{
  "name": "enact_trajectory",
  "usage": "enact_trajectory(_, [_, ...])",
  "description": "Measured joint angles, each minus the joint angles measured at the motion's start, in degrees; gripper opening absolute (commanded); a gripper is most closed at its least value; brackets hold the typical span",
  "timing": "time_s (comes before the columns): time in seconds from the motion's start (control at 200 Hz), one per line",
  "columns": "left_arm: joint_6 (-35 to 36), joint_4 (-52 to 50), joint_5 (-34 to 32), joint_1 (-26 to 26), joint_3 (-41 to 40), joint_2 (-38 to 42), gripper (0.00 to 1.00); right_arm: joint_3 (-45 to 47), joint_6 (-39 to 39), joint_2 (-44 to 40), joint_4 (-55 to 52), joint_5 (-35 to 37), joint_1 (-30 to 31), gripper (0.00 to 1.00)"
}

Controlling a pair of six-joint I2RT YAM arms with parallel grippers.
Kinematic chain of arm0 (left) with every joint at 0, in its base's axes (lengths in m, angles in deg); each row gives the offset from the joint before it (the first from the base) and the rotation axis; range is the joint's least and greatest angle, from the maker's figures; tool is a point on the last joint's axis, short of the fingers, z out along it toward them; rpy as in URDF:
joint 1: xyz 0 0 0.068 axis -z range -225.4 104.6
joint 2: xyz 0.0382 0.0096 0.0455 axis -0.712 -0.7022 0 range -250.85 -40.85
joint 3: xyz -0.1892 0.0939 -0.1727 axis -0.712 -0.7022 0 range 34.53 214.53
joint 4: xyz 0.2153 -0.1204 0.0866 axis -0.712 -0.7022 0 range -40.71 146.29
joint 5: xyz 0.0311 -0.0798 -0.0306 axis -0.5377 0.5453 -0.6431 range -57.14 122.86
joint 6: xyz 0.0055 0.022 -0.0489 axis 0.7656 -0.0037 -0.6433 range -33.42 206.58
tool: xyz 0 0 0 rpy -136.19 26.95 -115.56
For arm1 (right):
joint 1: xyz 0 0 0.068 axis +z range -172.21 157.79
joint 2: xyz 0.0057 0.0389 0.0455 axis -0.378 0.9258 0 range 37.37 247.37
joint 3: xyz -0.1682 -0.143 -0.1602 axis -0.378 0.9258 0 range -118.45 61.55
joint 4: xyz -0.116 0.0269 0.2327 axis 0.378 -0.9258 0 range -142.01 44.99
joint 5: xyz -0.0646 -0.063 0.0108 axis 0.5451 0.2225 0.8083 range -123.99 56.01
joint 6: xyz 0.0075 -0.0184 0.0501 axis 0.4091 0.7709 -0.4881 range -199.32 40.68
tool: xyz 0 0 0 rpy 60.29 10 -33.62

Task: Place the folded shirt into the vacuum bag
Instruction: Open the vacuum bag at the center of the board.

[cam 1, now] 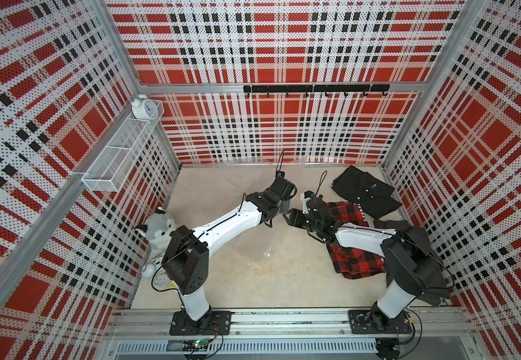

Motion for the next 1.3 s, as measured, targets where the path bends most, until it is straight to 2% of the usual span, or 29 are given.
enact_trajectory(0.08, [-0.04, -0.72, -3.41, -0.28, 0.00, 1.18, 0.00, -0.59, 0.59, -0.02, -3.13, 4.26, 0.83, 0.37])
enact_trajectory(0.276, [-1.29, -4.39, -12.33, -2.78, 0.00, 3.89, 0.00, 1.38, 1.75, -1.20, -9.81, 13.94, 0.92, 0.37])
enact_trajectory(0.511, [-2.45, -10.01, -20.83, -4.31, 1.31, 7.06, 0.00, 1.79, 2.49, -2.43, -12.04, 17.44, -0.26, 0.41])
enact_trajectory(0.646, [-2.60, -11.80, -22.93, -4.09, 2.80, 8.41, 0.00, 2.27, 3.15, -2.47, -10.80, 14.84, -0.55, 0.47])
enact_trajectory(0.797, [-2.38, -12.02, -22.69, -3.02, 3.13, 8.59, 0.00, 2.49, 5.11, -2.67, -5.99, 9.42, -0.66, 0.62])
enact_trajectory(0.907, [-2.21, -12.13, -21.66, -1.42, 3.13, 8.26, 0.00, 4.87, 6.78, -5.31, -1.49, 6.14, -0.66, 0.75])
enact_trajectory(1.042, [-1.97, -12.09, -19.87, -0.33, 3.13, 8.02, 0.00, 8.48, 8.50, -9.64, 5.22, 1.09, -0.66, 0.83])
enact_trajectory(1.172, [-1.75, -12.07, -18.14, 0.31, 3.13, 7.67, 0.00, 8.92, 8.92, -10.88, 10.73, -1.99, -0.55, 0.86])
enact_trajectory(1.298, [-1.55, -12.04, -16.74, 0.68, 3.13, 7.39, 0.00, 3.69, 8.81, -8.50, 8.57, -0.70, -0.52, 0.85])
